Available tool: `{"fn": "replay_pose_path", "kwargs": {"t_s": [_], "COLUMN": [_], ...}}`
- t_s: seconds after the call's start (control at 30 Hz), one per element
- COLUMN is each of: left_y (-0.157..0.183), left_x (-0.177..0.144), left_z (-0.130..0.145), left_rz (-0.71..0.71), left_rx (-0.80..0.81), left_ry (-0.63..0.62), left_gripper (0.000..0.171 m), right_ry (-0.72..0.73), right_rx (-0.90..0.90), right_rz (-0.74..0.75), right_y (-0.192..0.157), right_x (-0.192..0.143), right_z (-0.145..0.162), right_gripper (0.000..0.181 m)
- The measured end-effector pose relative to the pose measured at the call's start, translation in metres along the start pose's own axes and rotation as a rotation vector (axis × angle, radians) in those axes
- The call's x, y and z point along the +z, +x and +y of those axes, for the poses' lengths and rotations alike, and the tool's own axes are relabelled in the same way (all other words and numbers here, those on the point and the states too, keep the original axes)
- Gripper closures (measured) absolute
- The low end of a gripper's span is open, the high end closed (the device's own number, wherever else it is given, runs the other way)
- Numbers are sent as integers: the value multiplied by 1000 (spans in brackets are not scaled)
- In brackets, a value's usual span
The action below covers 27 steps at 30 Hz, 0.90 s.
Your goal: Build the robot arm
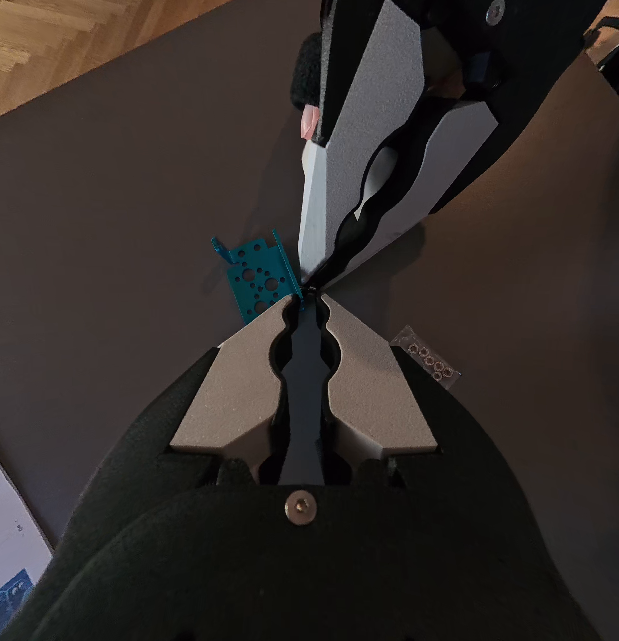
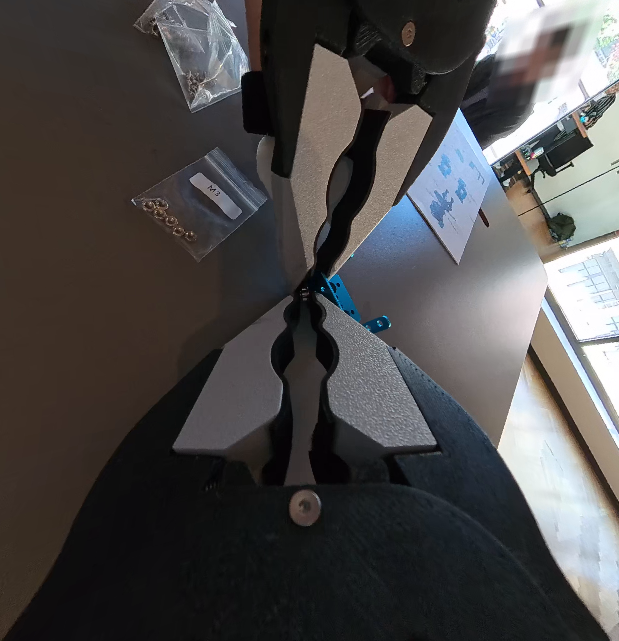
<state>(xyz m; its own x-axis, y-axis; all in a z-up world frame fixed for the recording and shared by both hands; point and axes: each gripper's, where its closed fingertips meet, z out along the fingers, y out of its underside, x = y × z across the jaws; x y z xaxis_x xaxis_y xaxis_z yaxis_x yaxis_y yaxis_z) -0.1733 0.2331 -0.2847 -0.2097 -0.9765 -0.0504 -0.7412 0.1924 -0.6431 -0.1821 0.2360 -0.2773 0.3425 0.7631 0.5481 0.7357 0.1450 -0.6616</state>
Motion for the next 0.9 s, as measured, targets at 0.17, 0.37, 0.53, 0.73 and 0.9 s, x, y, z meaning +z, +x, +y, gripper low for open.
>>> {"fn": "replay_pose_path", "kwargs": {"t_s": [0.17,0.37,0.53,0.73,0.9], "left_y": [3,0,-3,-5,-4], "left_x": [0,-8,-15,-13,-11], "left_z": [0,-2,-4,-6,-4], "left_rz": [5,31,18,21,23], "left_rx": [-1,-73,-76,-71,-62], "left_ry": [-12,13,27,15,4], "left_gripper": [158,150,158,165,169], "right_ry": [1,-1,6,13,16], "right_rx": [0,-4,-2,-4,-8], "right_rz": [-12,-19,-27,-31,-28], "right_y": [0,0,0,0,1], "right_x": [0,1,2,2,2], "right_z": [1,2,1,0,0], "right_gripper": [176,178,178,178,178]}}
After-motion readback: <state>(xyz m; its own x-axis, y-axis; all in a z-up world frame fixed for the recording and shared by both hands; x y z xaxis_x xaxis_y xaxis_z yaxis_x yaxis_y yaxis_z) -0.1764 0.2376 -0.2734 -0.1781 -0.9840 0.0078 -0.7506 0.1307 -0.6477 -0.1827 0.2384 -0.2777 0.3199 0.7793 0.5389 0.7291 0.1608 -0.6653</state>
